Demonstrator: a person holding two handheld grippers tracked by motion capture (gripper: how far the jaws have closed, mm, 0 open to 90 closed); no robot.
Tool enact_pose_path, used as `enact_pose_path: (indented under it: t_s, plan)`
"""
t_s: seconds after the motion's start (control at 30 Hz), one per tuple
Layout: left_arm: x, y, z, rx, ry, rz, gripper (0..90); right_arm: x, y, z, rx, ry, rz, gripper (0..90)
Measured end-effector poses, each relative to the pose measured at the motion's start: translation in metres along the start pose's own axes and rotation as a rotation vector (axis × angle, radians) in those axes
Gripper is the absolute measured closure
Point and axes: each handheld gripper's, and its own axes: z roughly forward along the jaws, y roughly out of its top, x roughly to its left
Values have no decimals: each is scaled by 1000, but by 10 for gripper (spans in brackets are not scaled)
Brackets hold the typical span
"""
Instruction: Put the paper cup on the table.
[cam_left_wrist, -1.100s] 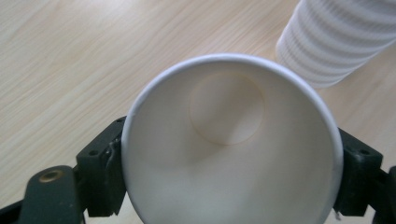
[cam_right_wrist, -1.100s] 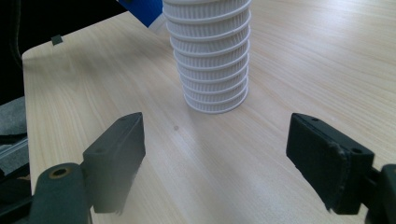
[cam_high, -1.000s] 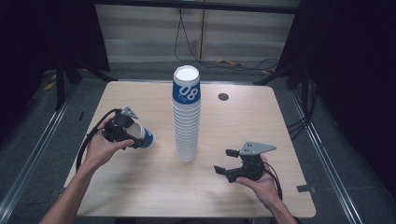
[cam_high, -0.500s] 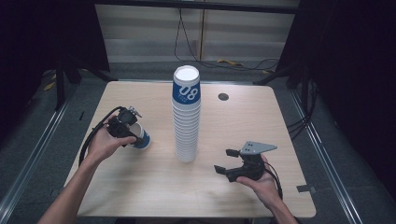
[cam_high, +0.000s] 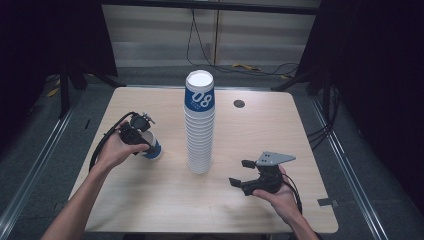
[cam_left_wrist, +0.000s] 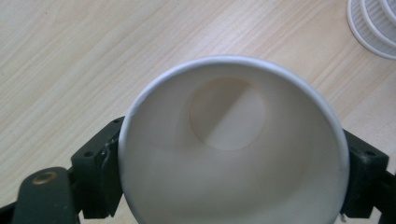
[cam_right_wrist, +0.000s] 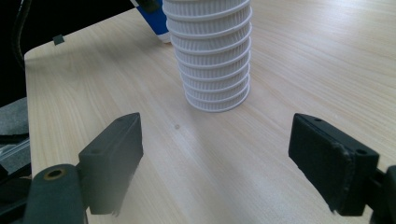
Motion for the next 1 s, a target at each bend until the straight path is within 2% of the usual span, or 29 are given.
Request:
enact_pose_path:
  t_s: [0.17,0.23,0.3,0.4,0.47,0.53,0.6,0.67,0.8,0.87,0.93,1.0]
  plan:
    - [-4,2,4,1,36,18,138,0,-1,0,2,3,-2,182]
    - [-3,1,6,-5,40,7,137,0,0,0,1,2,-2,182]
    - [-2,-1,8,-16,29,8,138,0,-1,-1,-2,3,-5,182]
    - [1,-3,12,-5,18,16,132,0,-1,-1,0,1,-1,182]
    - [2,-5,15,-8,-3,-2,152,0,-1,0,1,2,-2,182]
    - [3,-7,17,-15,-9,-9,158,1,-1,0,4,8,-4,182]
    - [2,-9,19,-16,7,-20,159,1,-1,1,12,4,-8,182]
    - [2,-11,21,-11,-1,-5,171,1,-2,2,11,6,-4,182]
    - [2,-15,17,-66,-8,-20,166,1,-2,2,10,6,-4,182]
    - [2,-18,17,-72,-18,2,164,1,-2,1,11,6,-3,182]
    - [3,-20,17,-70,-8,-4,165,0,-2,1,16,2,-4,180]
    - [4,-23,18,-88,-19,-11,169,1,-2,1,19,-1,-4,180]
